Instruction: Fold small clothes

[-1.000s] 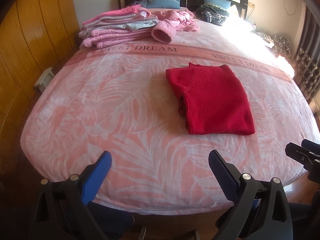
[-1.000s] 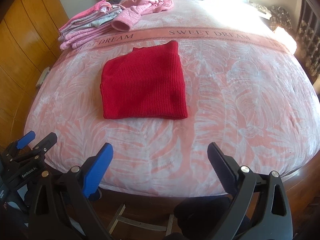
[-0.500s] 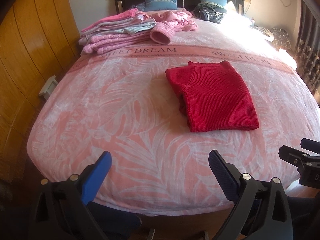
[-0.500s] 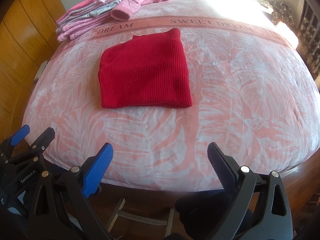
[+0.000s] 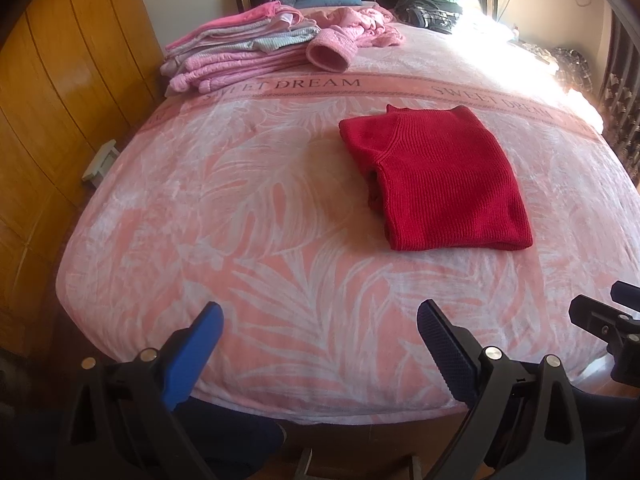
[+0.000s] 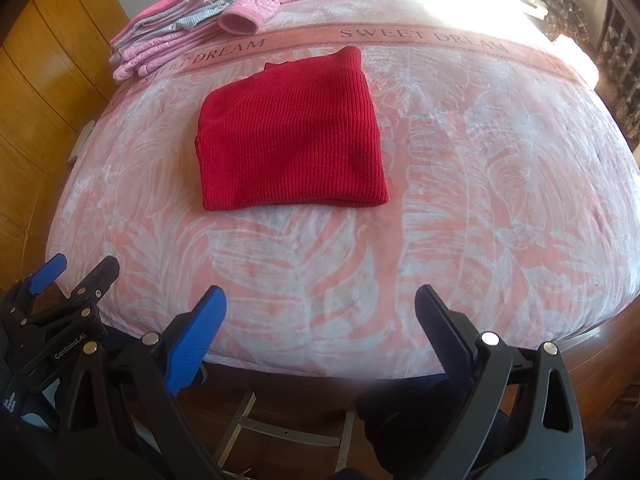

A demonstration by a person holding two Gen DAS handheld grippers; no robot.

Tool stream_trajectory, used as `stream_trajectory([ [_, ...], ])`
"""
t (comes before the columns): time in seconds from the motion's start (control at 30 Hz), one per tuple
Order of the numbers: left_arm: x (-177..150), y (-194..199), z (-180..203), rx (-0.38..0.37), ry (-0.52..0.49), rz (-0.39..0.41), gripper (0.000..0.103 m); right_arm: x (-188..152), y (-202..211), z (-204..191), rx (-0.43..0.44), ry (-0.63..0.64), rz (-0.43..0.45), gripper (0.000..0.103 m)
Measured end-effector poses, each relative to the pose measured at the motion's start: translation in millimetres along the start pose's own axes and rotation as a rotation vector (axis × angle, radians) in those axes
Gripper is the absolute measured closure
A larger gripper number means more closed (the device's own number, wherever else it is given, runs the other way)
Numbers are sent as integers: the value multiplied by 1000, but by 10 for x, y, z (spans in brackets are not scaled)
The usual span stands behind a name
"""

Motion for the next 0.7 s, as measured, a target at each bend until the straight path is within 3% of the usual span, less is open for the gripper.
stream_trajectory([
  [0.7,6,6,-31,11,15,3,5,39,6,104,-39,-44,34,8],
])
Point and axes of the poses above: each gripper's, at about its wrist camera, not at the fingertips, and y roughly against the way its jaws point, z to its right, x to its top, the point moved 4 cm from there along -y, roughly the way its jaws point, and after that the axes turned 12 degrees about -y, right-handed, at the moved point
